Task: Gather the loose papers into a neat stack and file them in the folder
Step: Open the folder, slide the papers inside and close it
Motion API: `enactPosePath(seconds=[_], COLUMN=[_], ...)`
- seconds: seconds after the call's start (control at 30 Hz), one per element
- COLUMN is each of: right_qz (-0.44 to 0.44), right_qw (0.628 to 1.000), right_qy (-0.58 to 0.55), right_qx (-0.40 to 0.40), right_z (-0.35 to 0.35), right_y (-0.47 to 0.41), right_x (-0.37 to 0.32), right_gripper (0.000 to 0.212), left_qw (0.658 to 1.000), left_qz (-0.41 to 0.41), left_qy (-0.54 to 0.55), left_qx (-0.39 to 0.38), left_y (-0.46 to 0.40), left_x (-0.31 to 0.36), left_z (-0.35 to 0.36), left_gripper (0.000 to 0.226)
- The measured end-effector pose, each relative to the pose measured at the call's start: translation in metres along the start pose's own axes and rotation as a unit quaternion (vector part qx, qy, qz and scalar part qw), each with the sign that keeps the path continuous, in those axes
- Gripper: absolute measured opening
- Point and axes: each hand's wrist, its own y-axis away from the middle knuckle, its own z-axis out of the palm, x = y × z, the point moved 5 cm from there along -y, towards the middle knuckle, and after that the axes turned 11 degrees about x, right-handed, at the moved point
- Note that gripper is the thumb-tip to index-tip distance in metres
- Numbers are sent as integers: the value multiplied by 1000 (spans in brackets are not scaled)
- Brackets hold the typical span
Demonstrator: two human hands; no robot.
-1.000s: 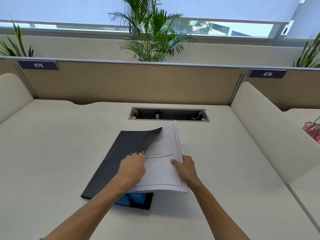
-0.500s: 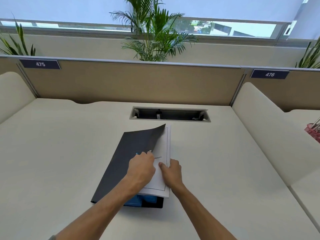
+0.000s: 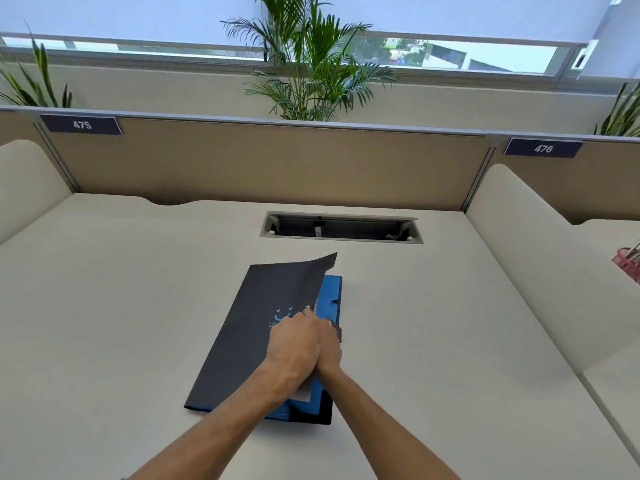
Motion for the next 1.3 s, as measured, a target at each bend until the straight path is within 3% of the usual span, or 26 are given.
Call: enactPosePath(seconds=[0.13, 0.3, 0.4, 0.53, 0.63, 0.77, 0.93, 1.07, 1.2, 1.3], right_qz=[-44, -122, -96, -62, -76, -87, -120, -162, -156, -197], right_qw=[997, 979, 985, 987, 988, 991, 980, 961, 961, 963], right_qy=[52, 135, 108, 95, 89, 94, 119, 118, 49, 28], right_qx=[-34, -92, -93, -110, -105, -46, 106, 193, 223, 182], right_z=[10, 26, 25, 26, 20, 2, -20, -32, -38, -33], right_y=[-5, -6, -9, -11, -10, -8, 1, 3, 2, 0], right_x=[-3, -5, -2, 8, 13, 23, 37, 42, 46, 42], right_gripper=[27, 35, 33, 26, 23, 17, 18, 27, 37, 33], left_qw=[977, 961, 969, 999, 997, 994, 993, 998, 997, 995], left_qz=[-112, -142, -111, -27, -56, -76, -57, -9, 12, 6], left_qy=[-155, -171, -175, 8, 49, 80, 91, 63, 75, 96], left_qx=[-93, -167, -137, -38, -10, 12, 45, -21, -29, -39], left_y=[-4, -8, -8, 0, -1, -4, -5, -1, 1, 1], left_x=[15, 14, 10, -7, -12, -19, -23, -30, -40, -57], left_z=[33, 66, 62, 32, 25, 29, 46, 75, 93, 105], left_gripper=[31, 30, 31, 22, 23, 22, 35, 59, 63, 60])
